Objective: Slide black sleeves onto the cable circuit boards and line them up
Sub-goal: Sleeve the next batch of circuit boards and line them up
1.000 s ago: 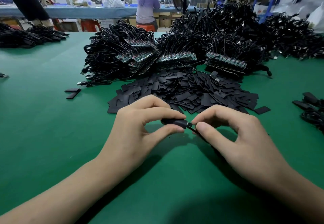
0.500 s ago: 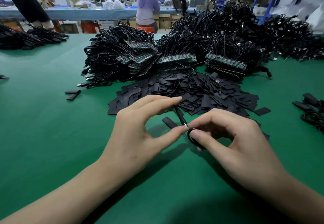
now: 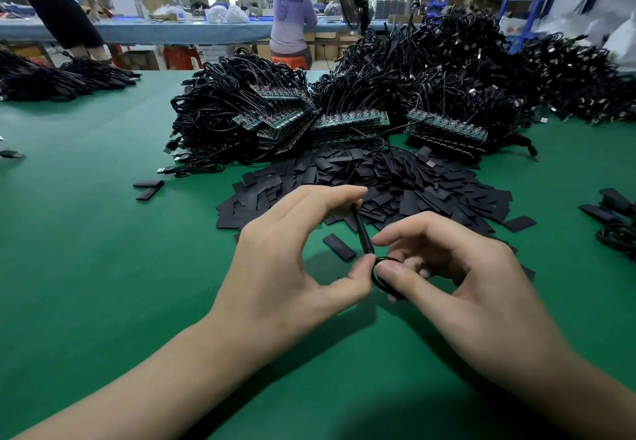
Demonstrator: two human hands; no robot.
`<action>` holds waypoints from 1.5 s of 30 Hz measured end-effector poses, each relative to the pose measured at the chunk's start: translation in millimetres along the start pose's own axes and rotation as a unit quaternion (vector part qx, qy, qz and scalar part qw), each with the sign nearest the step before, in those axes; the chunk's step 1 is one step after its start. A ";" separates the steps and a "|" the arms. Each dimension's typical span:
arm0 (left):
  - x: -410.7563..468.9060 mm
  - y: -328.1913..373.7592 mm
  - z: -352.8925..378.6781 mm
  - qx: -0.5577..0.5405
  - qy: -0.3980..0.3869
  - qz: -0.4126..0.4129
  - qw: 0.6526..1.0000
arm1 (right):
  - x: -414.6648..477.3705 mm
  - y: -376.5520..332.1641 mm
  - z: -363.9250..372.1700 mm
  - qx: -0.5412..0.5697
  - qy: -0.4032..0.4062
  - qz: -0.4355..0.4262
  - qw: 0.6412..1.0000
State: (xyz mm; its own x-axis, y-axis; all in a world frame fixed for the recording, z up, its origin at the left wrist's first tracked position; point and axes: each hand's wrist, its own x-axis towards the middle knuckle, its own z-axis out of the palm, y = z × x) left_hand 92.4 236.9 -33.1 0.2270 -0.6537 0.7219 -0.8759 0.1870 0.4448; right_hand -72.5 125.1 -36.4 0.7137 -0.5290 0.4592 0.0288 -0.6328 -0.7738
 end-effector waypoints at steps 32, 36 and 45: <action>-2.6 -3.9 4.5 -0.034 -0.028 -0.032 0.999 | 0.9 -3.6 -1.8 -0.016 -0.025 0.015 0.999; -2.5 -2.6 4.1 -0.058 -0.007 -0.043 0.997 | 1.0 -3.4 -1.4 -0.014 -0.021 0.018 1.000; -2.7 -10.2 1.5 -0.089 -0.055 -0.053 0.993 | 1.3 -0.1 -2.8 0.072 -0.017 0.079 0.994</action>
State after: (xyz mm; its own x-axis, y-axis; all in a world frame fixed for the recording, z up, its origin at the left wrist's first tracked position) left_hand 100.1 235.6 -40.4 0.2578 -0.7512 0.6076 -0.7576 0.2331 0.6096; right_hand -73.5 122.8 -34.5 0.7406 -0.5939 0.3144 0.0131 -0.4551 -0.8904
